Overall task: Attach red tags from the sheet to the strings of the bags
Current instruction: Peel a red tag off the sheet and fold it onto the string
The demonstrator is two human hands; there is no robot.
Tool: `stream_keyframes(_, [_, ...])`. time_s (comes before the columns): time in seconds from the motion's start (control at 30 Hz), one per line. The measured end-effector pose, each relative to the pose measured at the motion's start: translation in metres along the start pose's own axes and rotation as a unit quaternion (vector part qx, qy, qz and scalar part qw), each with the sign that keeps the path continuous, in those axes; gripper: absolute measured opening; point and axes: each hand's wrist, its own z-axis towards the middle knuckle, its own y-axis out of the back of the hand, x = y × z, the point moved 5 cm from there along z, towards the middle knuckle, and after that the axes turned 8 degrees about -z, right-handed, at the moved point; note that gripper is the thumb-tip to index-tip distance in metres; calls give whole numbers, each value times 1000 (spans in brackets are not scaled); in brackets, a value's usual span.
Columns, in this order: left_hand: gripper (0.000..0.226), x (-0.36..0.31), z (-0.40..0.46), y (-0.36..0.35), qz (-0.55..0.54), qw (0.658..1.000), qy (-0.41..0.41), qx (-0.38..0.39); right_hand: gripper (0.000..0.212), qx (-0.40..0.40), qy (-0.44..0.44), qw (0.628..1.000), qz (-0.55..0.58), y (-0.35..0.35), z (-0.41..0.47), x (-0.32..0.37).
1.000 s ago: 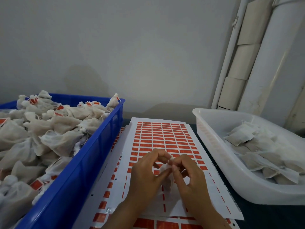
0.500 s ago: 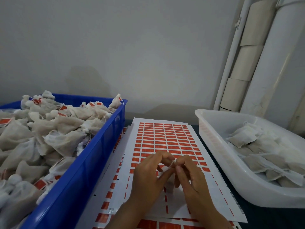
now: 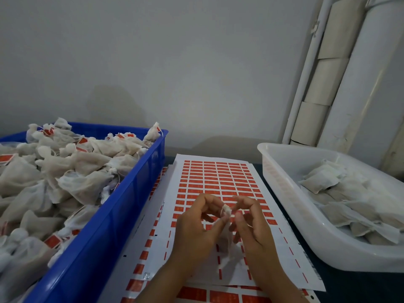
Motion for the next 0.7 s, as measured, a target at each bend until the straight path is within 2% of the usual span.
stream_keyframes(0.07, [19, 1, 0, -1, -17, 1000, 11, 4, 38, 6, -1, 1000, -3, -2, 1, -2])
stream_keyframes(0.27, [29, 4, 1, -1, -71, 997, 37, 10, 22, 8, 8, 1000, -8, -4, 0, -5])
stream_keyframes(0.53, [23, 10, 2, 2, -45, 998, 41, -9, 14, -4, 52, 997, -64, -4, -2, 2])
stream_keyframes(0.6, [22, 9, 2, 2, -36, 999, 33, -9, 10, -4, 42, 997, -68, -5, -2, 0])
stream_keyframes(0.7, [20, 10, 3, 3, -39, 999, 35, -10, 15, 4, 20, 999, -47, -8, -3, -3])
